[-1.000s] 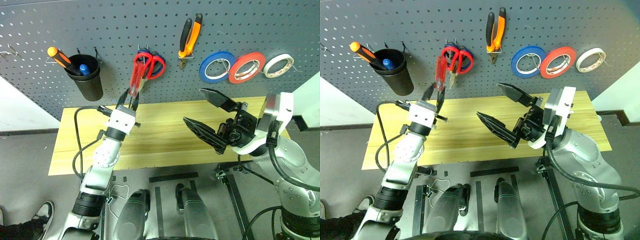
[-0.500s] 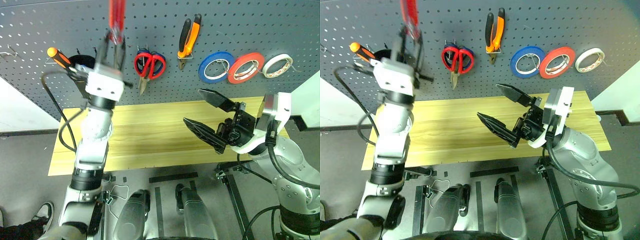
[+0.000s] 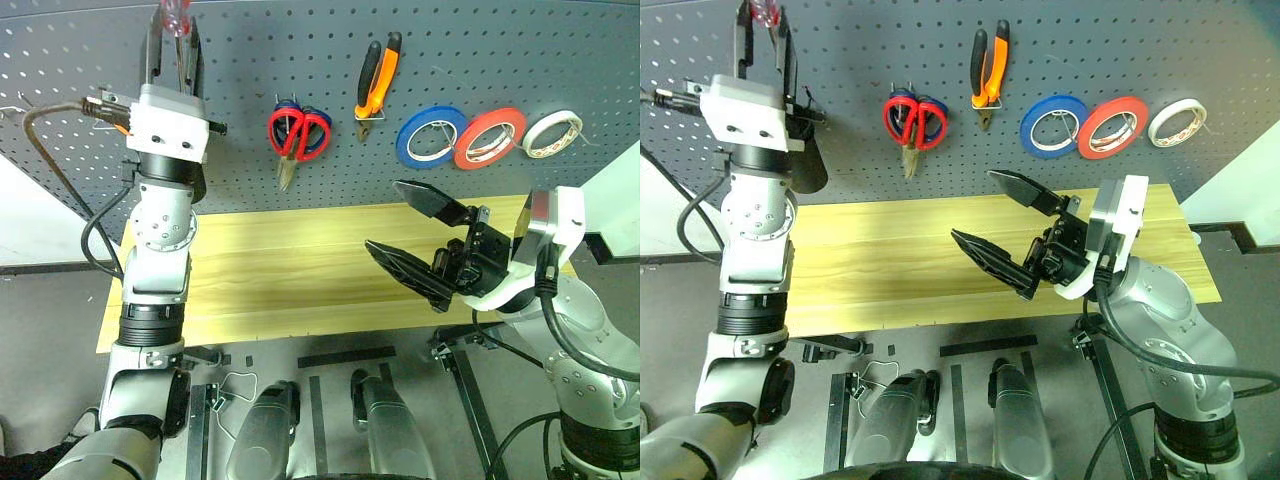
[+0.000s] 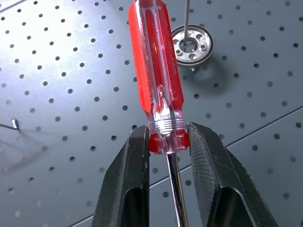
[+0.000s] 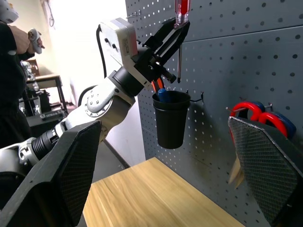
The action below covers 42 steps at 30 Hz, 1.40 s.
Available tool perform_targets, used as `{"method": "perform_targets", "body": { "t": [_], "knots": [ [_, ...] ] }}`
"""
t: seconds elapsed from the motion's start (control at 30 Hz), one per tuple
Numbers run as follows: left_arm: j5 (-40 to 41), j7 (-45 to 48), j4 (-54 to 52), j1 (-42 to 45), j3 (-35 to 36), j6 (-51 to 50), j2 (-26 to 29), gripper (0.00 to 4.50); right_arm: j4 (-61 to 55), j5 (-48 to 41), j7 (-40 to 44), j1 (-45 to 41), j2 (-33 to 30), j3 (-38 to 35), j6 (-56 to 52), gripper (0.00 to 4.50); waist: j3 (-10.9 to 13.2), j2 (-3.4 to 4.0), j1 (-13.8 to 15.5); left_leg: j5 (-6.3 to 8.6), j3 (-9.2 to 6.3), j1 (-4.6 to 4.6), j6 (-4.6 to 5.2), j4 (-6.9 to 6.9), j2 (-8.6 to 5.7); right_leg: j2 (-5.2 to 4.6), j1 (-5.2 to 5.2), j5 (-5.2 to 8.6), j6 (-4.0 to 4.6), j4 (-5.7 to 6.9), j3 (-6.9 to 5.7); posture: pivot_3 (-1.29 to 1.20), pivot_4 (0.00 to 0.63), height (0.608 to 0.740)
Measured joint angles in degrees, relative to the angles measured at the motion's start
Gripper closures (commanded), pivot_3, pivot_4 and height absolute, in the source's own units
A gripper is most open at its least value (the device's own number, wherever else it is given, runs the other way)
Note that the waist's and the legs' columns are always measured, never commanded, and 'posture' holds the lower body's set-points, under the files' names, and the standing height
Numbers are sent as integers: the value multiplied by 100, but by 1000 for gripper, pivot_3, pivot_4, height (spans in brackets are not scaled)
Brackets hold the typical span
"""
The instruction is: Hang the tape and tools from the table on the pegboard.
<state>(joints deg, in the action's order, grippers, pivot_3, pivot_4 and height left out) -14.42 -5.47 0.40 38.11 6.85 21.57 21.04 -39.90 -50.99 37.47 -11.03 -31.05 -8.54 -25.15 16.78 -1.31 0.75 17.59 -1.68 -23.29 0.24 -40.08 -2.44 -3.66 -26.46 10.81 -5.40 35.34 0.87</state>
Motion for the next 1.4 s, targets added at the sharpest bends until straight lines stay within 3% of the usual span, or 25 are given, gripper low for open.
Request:
{"method": "perform_targets", "body": {
  "t": [0.3,0.9,1.27,1.4],
  "knots": [
    [-313,-380,320,-212,123,253,225,3676,-1,-45,4,28,-126,-2,-12,0,0,0,-1,0,0,0,0,0,0,-2,0,0,0,2,0,39,259,740],
    [-413,-835,582,-405,128,167,170,3676,-24,-319,-22,30,-375,-6,-169,0,0,0,-10,0,-1,0,1,0,0,-7,-1,0,0,4,0,21,279,740],
    [-395,-969,603,-390,140,114,163,25,-23,-323,-51,8,-376,-3,-198,0,0,0,-8,0,-1,0,1,0,0,-8,0,0,0,3,1,22,276,740],
    [-384,-982,603,-369,146,130,142,25,-6,-308,-42,-16,-376,6,-197,0,0,0,-7,0,-1,0,1,0,0,-8,0,0,0,3,0,28,264,740]
  ]
}}
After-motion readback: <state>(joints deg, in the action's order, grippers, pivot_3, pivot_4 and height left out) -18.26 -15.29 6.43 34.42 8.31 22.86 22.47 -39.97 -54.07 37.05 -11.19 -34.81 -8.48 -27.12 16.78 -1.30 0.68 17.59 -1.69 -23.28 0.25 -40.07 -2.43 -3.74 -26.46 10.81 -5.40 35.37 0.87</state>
